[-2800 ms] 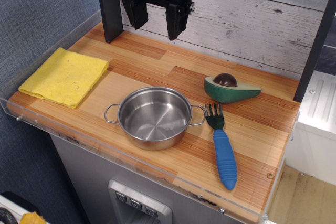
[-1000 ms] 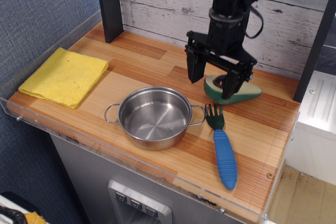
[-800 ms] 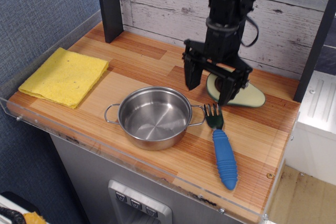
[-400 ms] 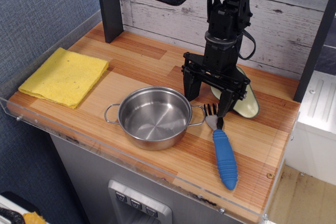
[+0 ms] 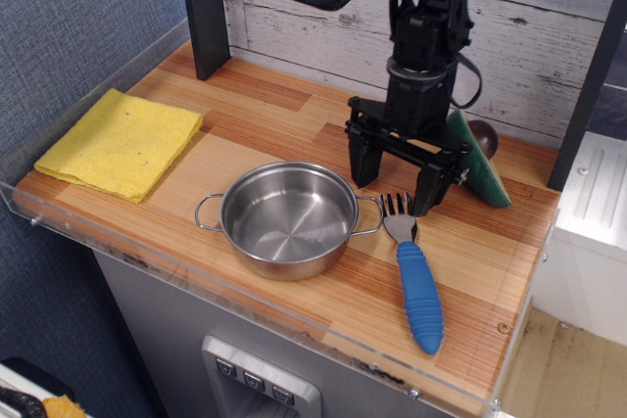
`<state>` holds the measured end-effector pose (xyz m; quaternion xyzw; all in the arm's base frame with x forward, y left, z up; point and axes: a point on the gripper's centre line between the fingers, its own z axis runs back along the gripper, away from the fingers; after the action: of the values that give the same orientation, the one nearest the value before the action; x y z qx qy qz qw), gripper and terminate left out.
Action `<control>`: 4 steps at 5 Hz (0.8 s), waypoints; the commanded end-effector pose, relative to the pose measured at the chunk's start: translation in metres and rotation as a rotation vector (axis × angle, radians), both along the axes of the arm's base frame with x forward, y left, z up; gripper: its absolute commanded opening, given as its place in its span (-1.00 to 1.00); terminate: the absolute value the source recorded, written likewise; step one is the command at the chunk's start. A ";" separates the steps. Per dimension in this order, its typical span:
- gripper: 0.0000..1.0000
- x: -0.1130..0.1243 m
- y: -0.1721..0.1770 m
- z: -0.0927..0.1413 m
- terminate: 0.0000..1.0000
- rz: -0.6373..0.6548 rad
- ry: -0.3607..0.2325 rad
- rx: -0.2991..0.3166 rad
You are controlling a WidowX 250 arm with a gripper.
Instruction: Pick up avocado and place inside pot
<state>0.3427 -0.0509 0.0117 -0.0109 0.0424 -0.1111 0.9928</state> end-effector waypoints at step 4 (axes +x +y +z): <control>1.00 0.030 -0.053 0.054 -1.00 0.104 -0.191 -0.058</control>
<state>0.3677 -0.1026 0.0437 -0.0263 -0.0231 -0.0533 0.9980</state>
